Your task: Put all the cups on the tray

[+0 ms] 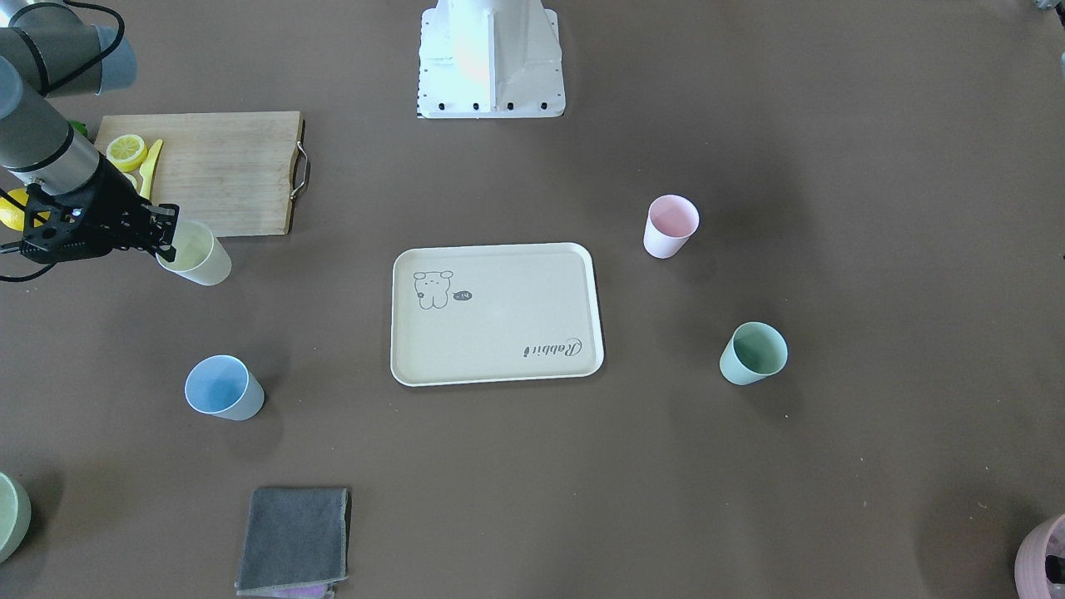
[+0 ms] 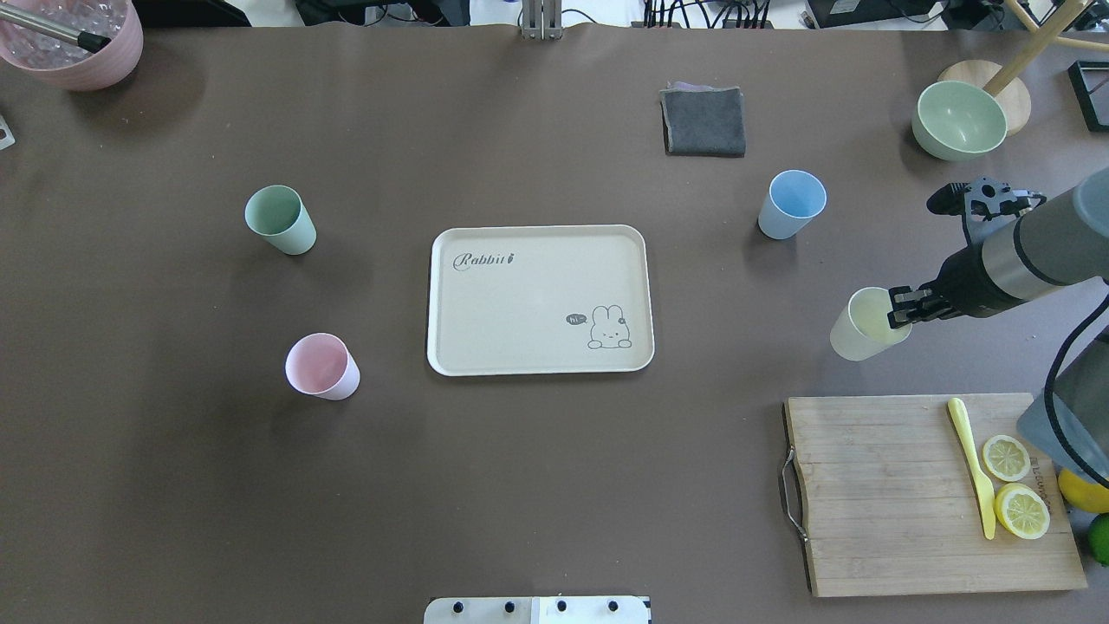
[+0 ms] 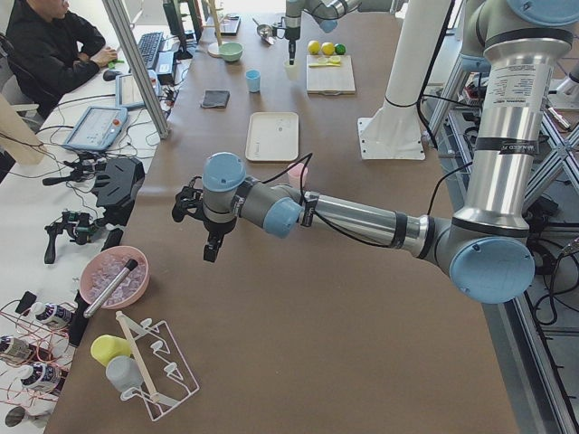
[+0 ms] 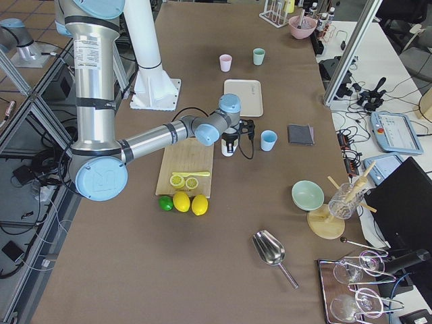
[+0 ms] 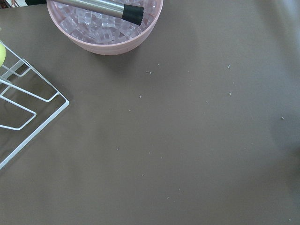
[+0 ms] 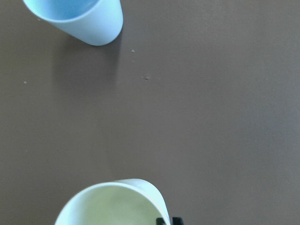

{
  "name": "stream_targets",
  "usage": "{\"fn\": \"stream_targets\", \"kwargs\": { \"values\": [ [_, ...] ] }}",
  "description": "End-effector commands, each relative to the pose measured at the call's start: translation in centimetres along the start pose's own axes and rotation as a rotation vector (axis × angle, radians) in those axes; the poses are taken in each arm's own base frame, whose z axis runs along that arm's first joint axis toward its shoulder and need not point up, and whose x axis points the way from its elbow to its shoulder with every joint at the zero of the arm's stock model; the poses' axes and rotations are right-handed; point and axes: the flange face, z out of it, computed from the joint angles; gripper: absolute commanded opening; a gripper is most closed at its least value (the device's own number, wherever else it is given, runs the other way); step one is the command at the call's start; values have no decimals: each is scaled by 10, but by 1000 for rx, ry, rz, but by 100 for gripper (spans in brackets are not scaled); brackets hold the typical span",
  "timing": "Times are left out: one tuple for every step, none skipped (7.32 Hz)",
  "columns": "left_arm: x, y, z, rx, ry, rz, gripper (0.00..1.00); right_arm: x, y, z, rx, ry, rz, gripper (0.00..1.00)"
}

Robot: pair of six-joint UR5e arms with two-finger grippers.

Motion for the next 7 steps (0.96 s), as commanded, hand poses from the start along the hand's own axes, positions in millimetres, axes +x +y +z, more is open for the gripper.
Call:
{"fn": "stream_targets", "kwargs": {
  "values": [
    [3,-1,-3,7,2,-2,98,-51,-20,-35,32,-96,-12,0],
    [11,-2,-6,14,5,-15,98,-105,-38,-45,36,-121,29,0],
    [23,-3,-11,24,15,-69,98,-160,-45,-49,23,-117,43,0],
    [50,-2,-3,13,32,-73,98,-211,-39,-39,35,-92,41,0],
    [99,3,11,-15,61,-122,98,-252,-32,-29,48,-72,51,0],
    [135,9,16,-33,89,-146,98,-284,-30,-15,49,-62,45,0],
    [165,17,25,-62,112,-158,98,-311,-40,-1,71,-44,37,0]
  ]
}}
